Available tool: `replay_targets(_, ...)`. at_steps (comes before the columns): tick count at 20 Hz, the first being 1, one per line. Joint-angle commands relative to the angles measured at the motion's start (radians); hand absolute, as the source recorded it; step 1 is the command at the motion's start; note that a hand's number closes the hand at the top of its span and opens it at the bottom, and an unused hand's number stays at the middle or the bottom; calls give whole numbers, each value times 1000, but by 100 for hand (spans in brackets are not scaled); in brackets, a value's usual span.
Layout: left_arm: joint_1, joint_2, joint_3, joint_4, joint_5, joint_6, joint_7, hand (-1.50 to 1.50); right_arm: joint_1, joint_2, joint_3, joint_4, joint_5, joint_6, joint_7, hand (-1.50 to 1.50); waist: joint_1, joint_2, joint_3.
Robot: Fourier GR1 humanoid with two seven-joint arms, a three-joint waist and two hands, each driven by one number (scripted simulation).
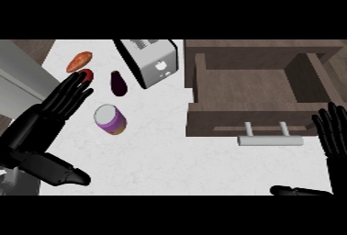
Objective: Pick up the can, place it into the drawer and close the drawer
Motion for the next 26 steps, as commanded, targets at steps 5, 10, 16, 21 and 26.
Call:
replay_targets(5, -53, -2, 43, 110, -31, -26, -50, -150, 16, 7, -60, 7, -37, 40, -15, -150, 0, 0, 0)
replay_targets(10, -13, -28, 7, 194, -120, -40, -144, -150, 83, 52, -5, 72, 45, 63, -153, -150, 0, 0, 0)
replay_targets(16, -185, -4, 63, 469, -166, -47, -266, -150, 59, 30, -52, 18, 3, 88, -80, -150, -5, 2, 0)
replay_targets(21, -148, -22, 44, 458, -212, -23, -291, -150, 56, 33, -81, 51, 2, 113, -101, -150, -1, 1, 0)
replay_targets(26, -75, -45, 25, 470, -252, -17, -372, -150, 73, 28, -109, -95, -47, 114, 23, -150, -1, 0, 0)
